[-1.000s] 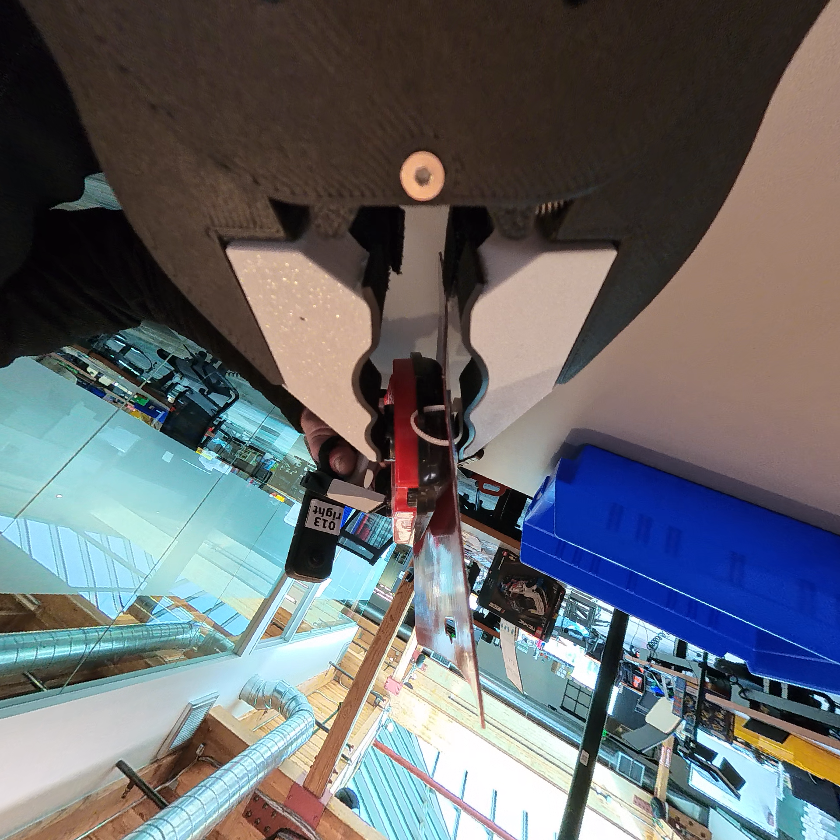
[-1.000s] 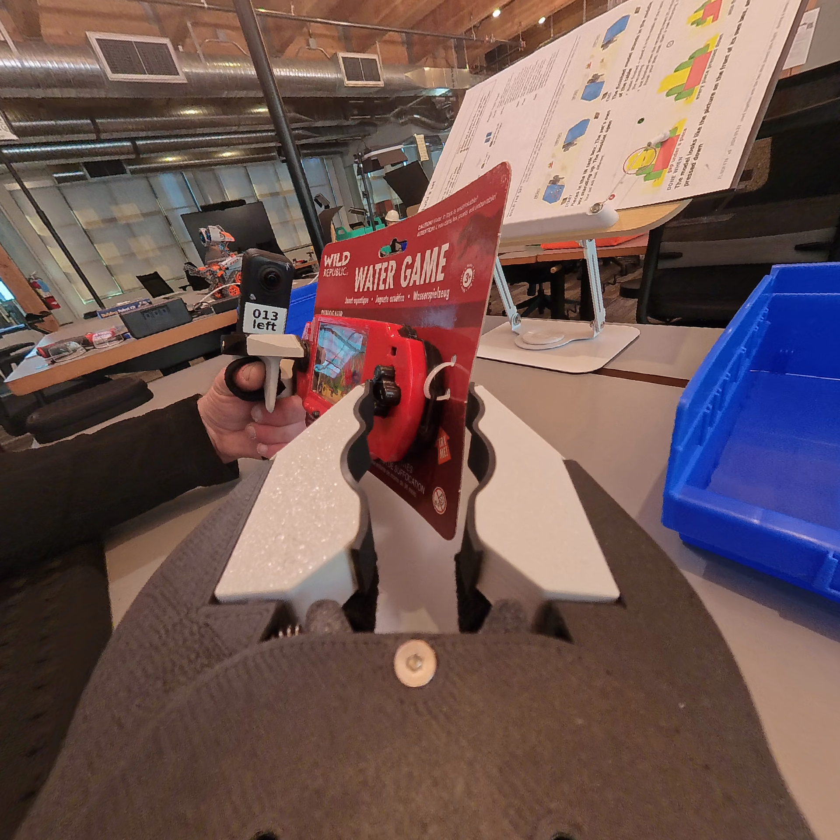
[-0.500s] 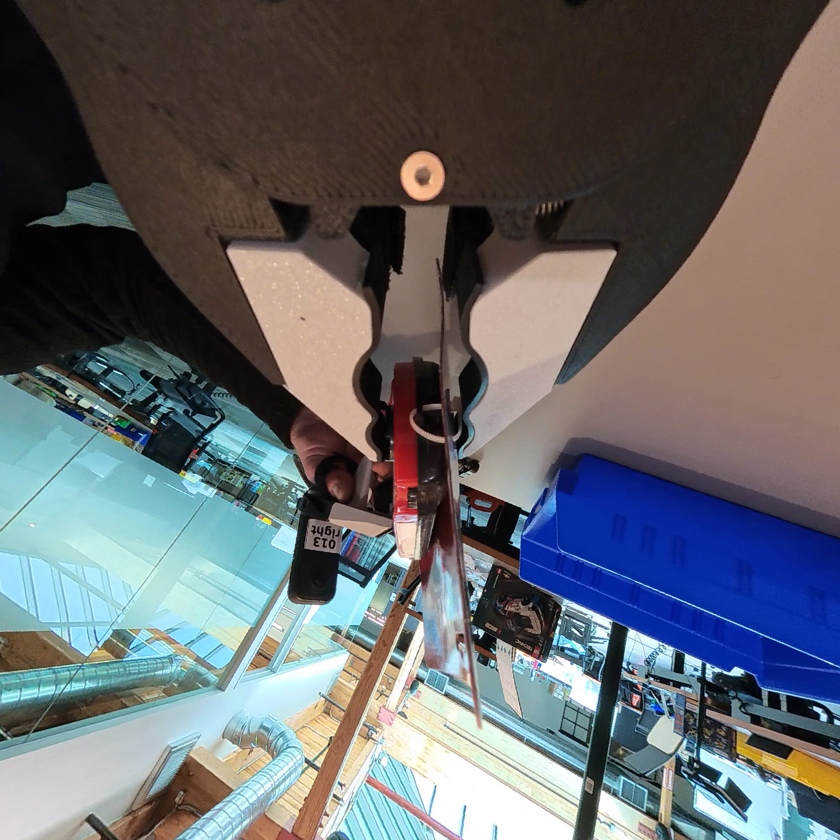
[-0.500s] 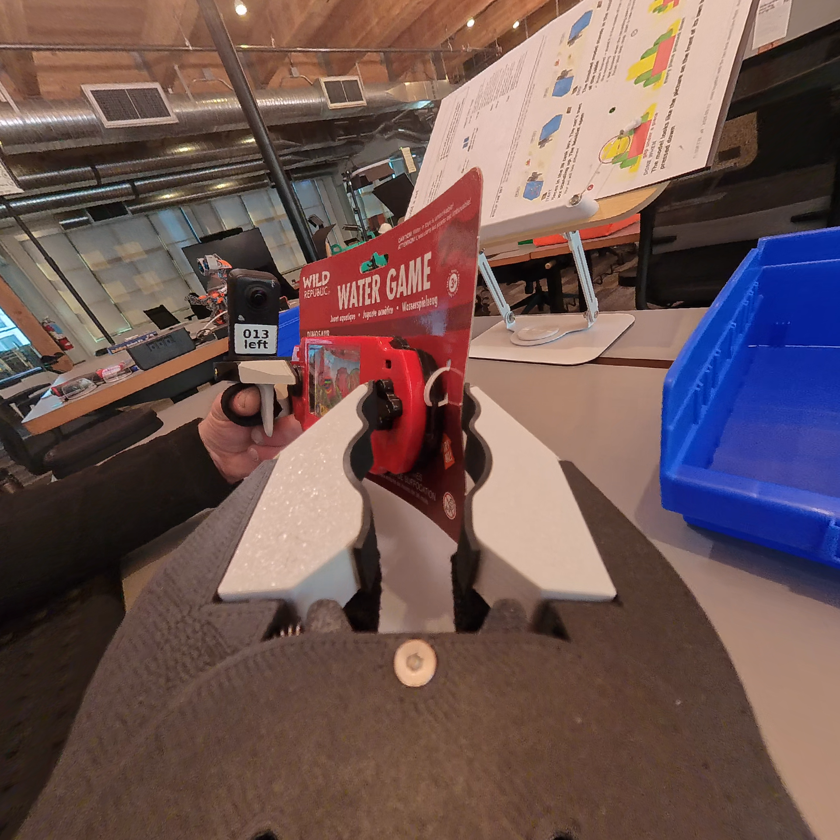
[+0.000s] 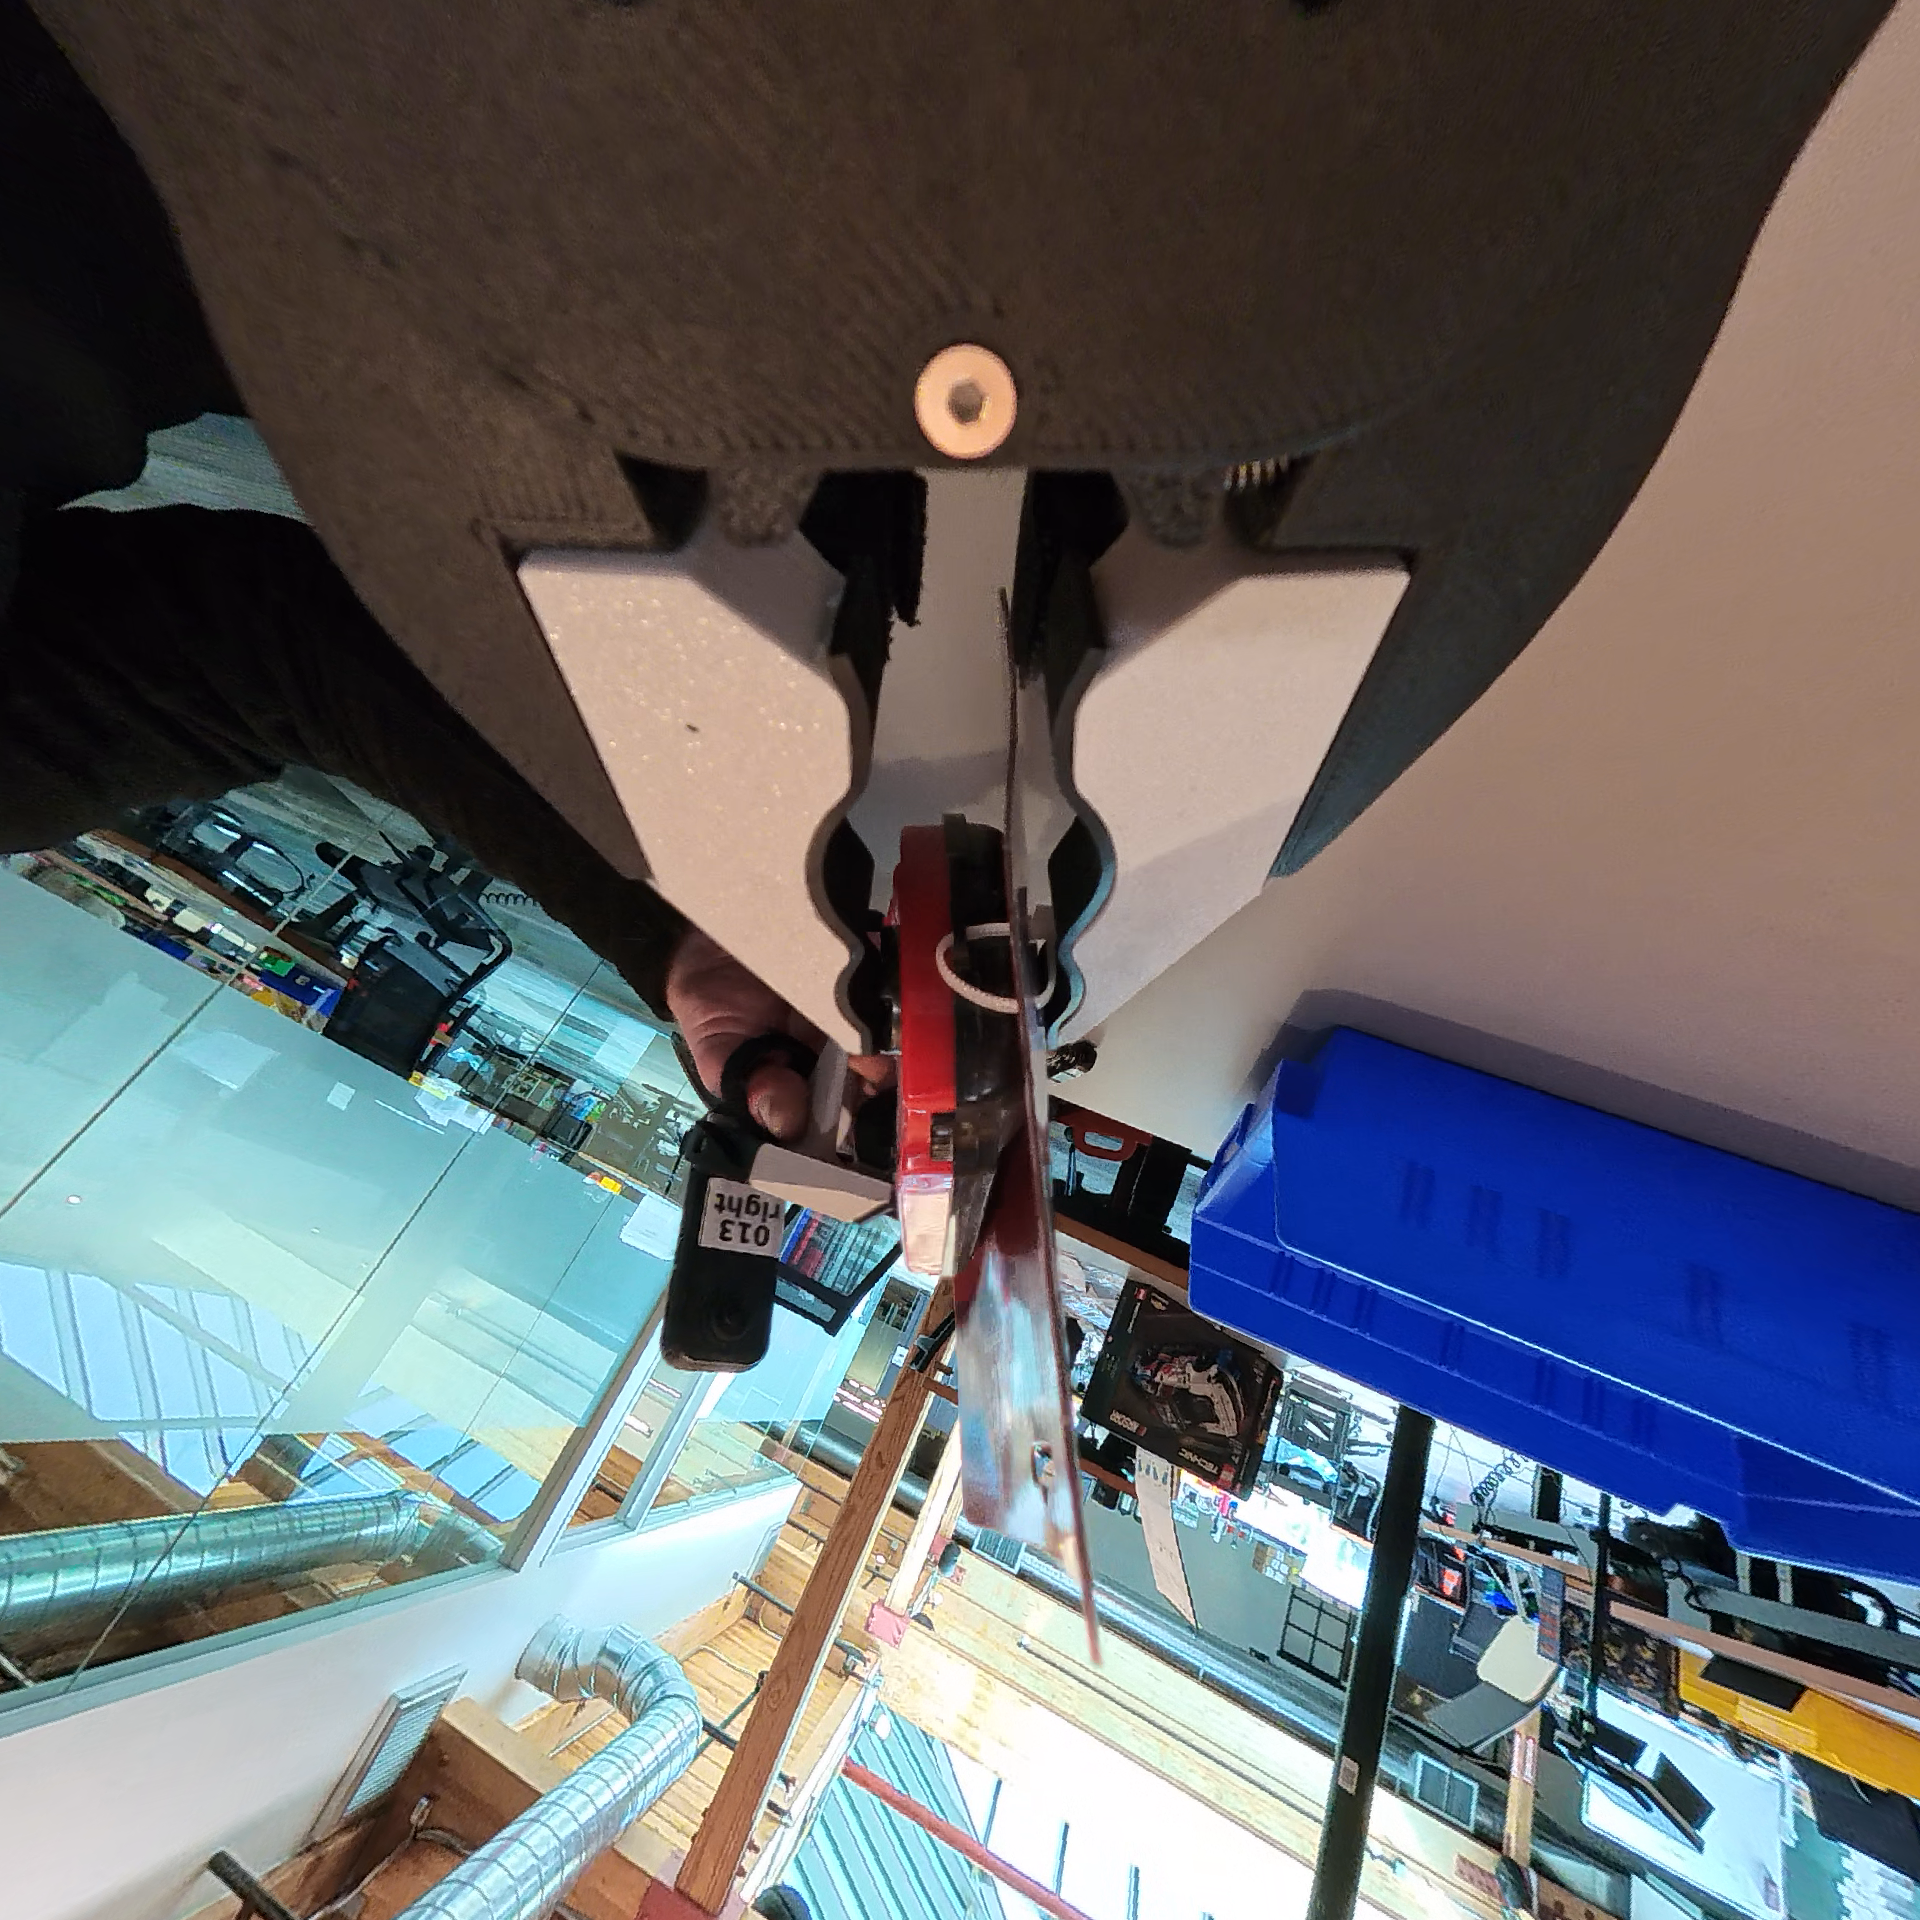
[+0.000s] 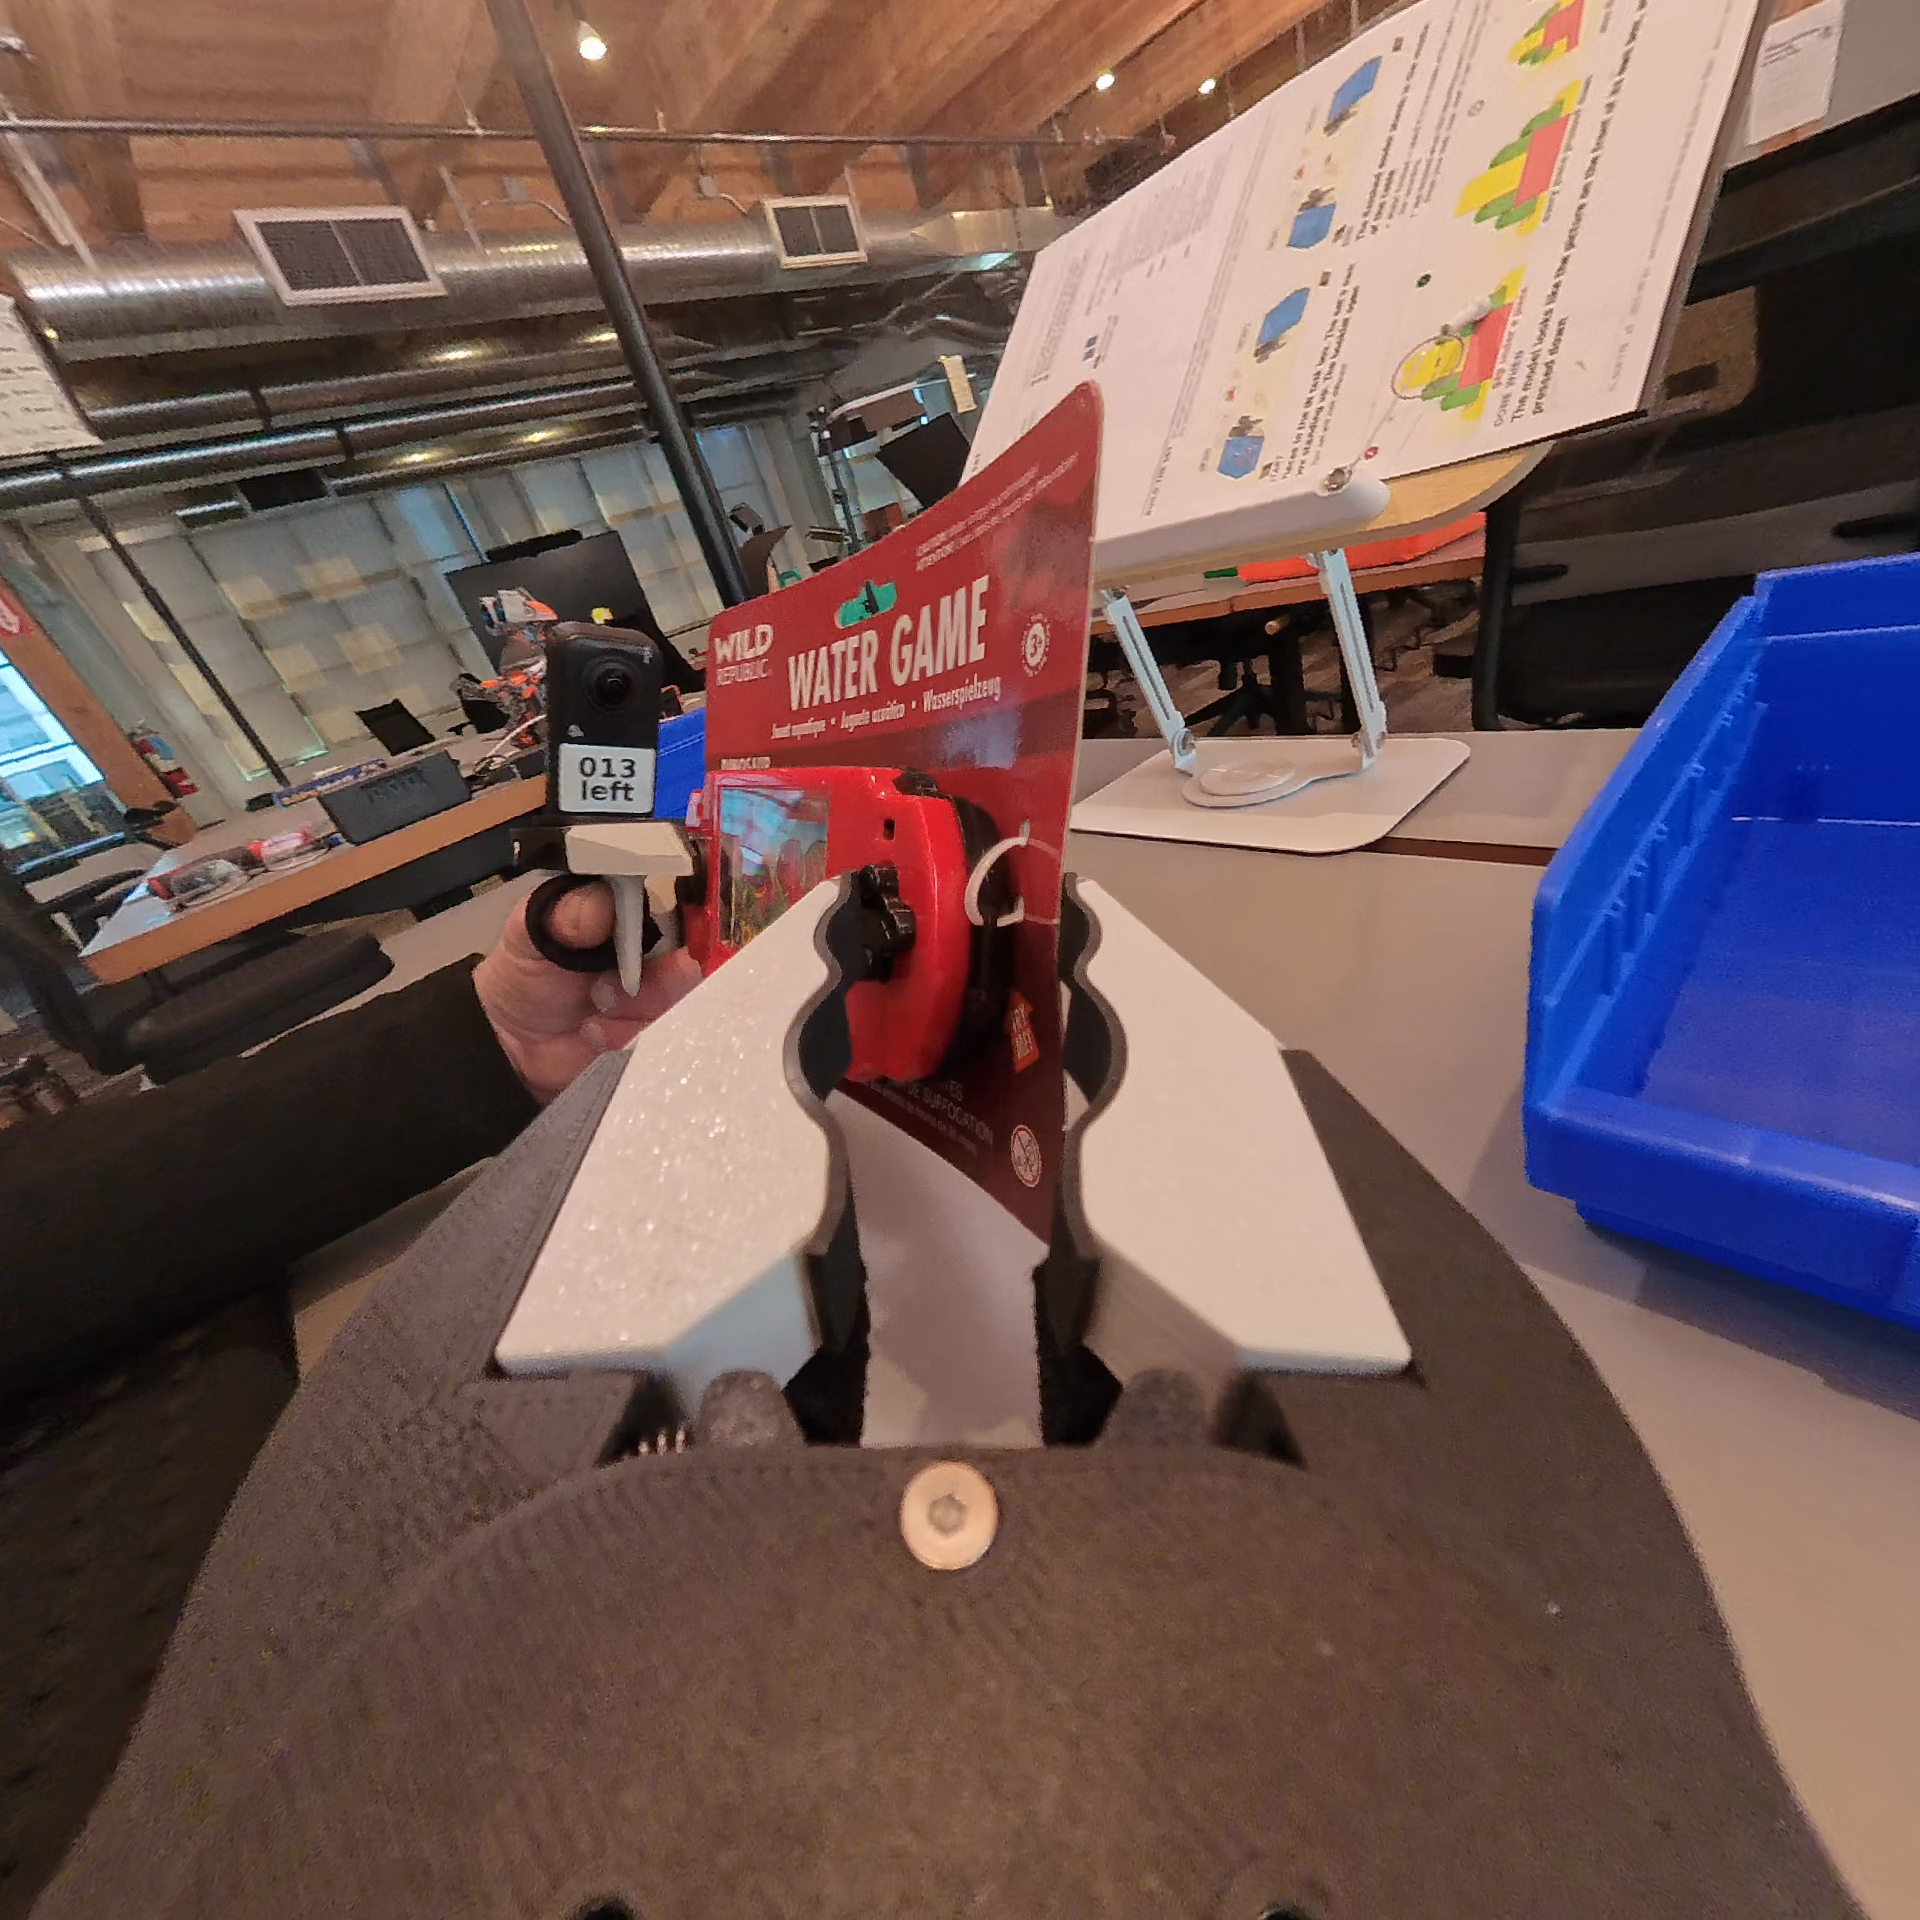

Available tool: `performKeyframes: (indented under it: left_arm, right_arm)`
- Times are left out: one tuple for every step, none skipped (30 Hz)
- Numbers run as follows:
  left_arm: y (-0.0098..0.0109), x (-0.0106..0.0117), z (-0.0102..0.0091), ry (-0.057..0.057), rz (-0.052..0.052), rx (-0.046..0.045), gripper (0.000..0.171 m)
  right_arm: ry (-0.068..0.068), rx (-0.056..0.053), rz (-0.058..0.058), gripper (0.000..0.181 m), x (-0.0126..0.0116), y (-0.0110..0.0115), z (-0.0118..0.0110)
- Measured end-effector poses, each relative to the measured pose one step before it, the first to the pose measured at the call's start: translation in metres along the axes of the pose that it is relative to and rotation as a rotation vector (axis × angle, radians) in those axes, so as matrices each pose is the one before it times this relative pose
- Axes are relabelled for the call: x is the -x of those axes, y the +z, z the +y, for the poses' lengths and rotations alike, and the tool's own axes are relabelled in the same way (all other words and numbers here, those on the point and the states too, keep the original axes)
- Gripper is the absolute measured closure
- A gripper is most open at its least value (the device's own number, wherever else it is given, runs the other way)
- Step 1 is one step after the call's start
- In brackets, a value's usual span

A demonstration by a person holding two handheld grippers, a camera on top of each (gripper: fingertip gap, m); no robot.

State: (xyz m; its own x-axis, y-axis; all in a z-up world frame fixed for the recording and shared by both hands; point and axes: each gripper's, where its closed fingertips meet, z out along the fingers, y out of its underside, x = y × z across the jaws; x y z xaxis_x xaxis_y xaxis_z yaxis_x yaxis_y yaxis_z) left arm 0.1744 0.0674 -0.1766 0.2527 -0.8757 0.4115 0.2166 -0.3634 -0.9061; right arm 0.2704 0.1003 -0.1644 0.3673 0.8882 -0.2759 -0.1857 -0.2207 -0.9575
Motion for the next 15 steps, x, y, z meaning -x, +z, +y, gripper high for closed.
performKeyframes:
  left_arm:
    - [-0.00083,0.00008,-0.00054,-0.0077,0.0048,-0.00502,0.144]
    - [-0.00058,-0.00003,-0.00086,-0.0059,0.0037,-0.00705,0.144]
    - [-0.00088,0.00001,-0.00131,-0.0018,0.0005,-0.00666,0.144]
    - [-0.00090,0.00029,-0.00099,0.0011,-0.0027,-0.00186,0.144]
    - [-0.00059,0.00036,-0.00044,0.0022,-0.0035,-0.00037,0.144]
    - [-0.00047,0.00020,-0.00043,-0.0006,-0.0016,-0.00168,0.145]
    - [-0.00056,-0.00001,-0.00027,-0.0006,-0.0007,-0.00076,0.145]
    - [-0.00001,-0.00017,0.00020,0.0032,-0.0017,0.00306,0.144]
    - [0.00032,-0.00069,0.00031,0.0050,-0.0007,0.00421,0.145]
    - [0.00039,-0.00087,-0.00003,0.0034,0.0006,0.00224,0.145]
    - [0.00073,-0.00042,0.00055,0.0050,-0.0030,0.00546,0.145]
    - [0.00095,0.00002,0.00087,0.0059,-0.0061,0.00809,0.144]
    - [0.00068,-0.00030,0.00042,0.0045,-0.0033,0.00509,0.145]
    - [0.00032,0.00003,0.00012,0.0022,-0.0042,0.00224,0.145]
    - [0.00007,0.00077,0.00024,0.0016,-0.0061,0.00326,0.144]
  right_arm:
    - [-0.0054,-0.0002,-0.0099,0.145,0.00177,-0.00023,-0.00035]
    - [-0.0060,0.0020,-0.0074,0.143,0.00175,0.00040,0.00024]
    - [-0.0048,0.0097,-0.0053,0.141,0.00118,0.00063,0.00138]
    - [-0.0050,0.0089,-0.0035,0.137,0.00106,0.00092,0.00152]
    - [-0.0036,0.0057,-0.0022,0.133,0.00091,0.00097,0.00102]
    - [-0.0014,0.0041,-0.0021,0.133,0.00045,0.00067,0.00071]
    - [0.0014,0.0050,-0.0006,0.133,-0.00005,0.00033,0.00099]
    - [-0.0008,0.0025,0.0076,0.135,-0.00119,0.00003,0.00056]
    - [-0.0049,-0.0005,0.0129,0.139,-0.00179,-0.00036,0.00010]
    - [0.0006,-0.0006,0.0076,0.141,-0.00139,-0.00026,0.00001]
    - [0.0080,-0.0012,0.0053,0.142,-0.00155,-0.00007,0.00020]
    - [0.0023,0.0023,0.0058,0.142,-0.00127,-0.00017,0.00058]
    - [-0.0049,0.0047,0.0081,0.144,-0.00086,-0.00003,0.00052]
    - [-0.0045,0.0093,0.0123,0.146,-0.00113,0.00050,0.00116]
    - [0.0020,0.0182,0.0114,0.146,-0.00182,0.00091,0.00281]
